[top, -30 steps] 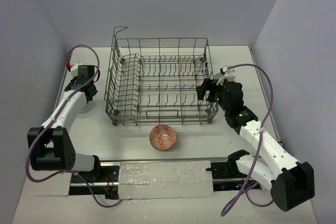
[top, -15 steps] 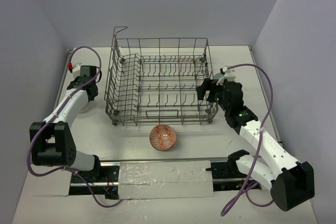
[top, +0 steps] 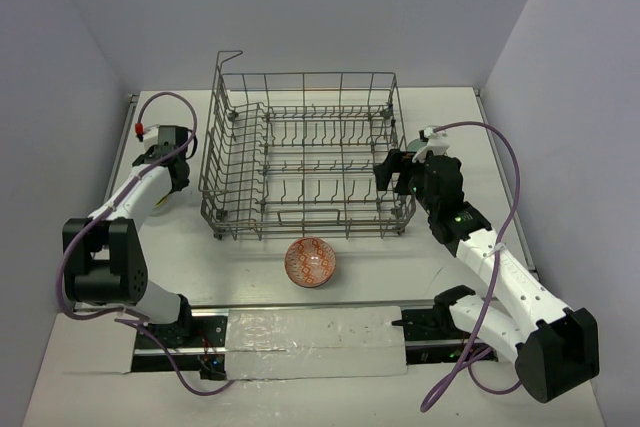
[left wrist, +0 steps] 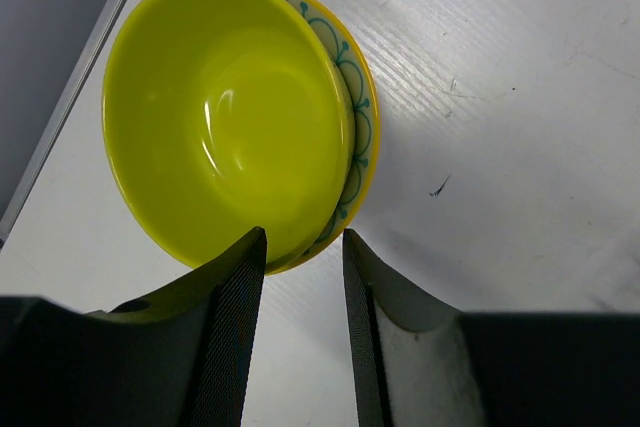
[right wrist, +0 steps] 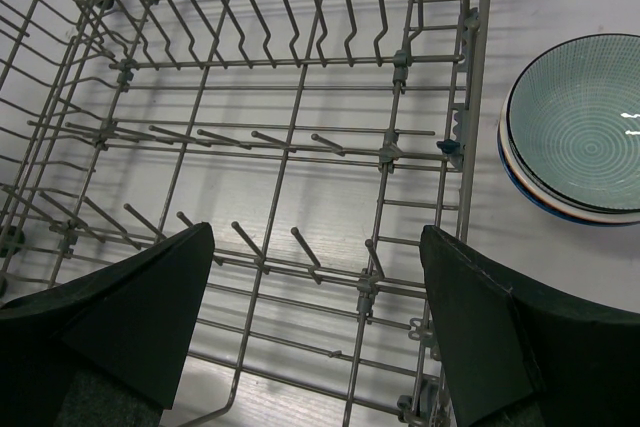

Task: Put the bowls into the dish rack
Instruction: Pick up the bowl from the bowl.

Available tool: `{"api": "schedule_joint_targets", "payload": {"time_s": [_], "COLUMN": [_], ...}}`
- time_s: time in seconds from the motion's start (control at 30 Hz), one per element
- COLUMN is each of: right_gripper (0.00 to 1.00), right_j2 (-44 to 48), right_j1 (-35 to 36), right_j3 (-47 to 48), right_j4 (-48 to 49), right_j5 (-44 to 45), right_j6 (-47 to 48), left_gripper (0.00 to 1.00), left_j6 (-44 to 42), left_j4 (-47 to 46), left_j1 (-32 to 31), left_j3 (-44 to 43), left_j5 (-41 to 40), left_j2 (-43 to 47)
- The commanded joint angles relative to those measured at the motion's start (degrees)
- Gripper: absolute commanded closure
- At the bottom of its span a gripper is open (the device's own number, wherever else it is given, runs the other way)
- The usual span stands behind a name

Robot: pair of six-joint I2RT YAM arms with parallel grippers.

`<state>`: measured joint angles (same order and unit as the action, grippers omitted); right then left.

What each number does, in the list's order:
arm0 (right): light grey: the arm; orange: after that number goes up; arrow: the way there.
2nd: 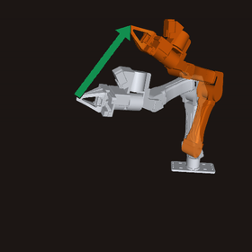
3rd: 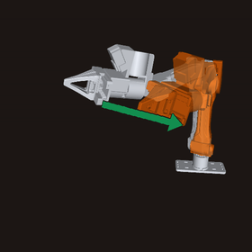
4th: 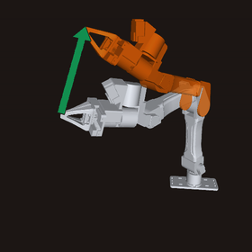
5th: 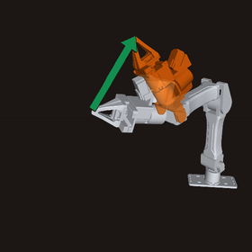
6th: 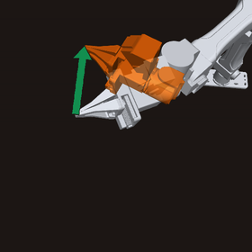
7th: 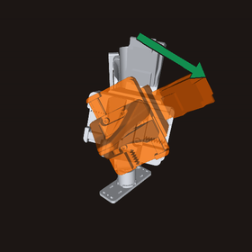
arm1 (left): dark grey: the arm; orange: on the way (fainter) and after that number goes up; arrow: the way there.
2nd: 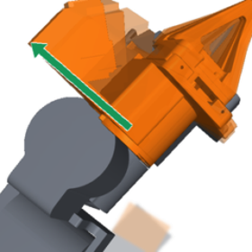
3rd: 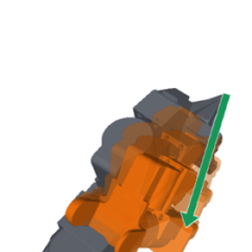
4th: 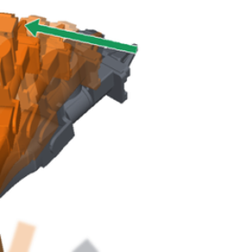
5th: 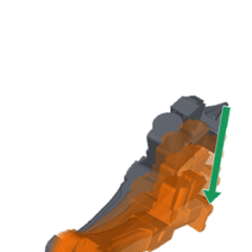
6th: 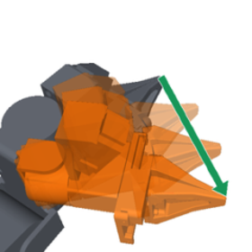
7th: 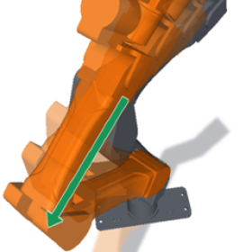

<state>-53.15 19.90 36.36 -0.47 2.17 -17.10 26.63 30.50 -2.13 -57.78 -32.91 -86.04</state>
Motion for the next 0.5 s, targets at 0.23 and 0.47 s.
{"api": "schedule_joint_targets", "payload": {"time_s": [0.23,0.47], "right_gripper": [0.09,0.09], "right_j2": [-0.56,-0.64], "right_j1": [0.23,0.31], "right_j3": [3.1,3.28], "right_j4": [1.0,1.0], "right_j5": [0.73,0.73], "right_j6": [0.23,0.23], "left_gripper": [0.65,0.73], "left_j6": [0.35,0.35], "left_j4": [0.79,0.79], "left_j1": [0.2,0.37], "left_j3": [-2.69,-2.78], "left_j5": [-0.67,-0.58], "left_j2": [-0.53,-0.8]}}
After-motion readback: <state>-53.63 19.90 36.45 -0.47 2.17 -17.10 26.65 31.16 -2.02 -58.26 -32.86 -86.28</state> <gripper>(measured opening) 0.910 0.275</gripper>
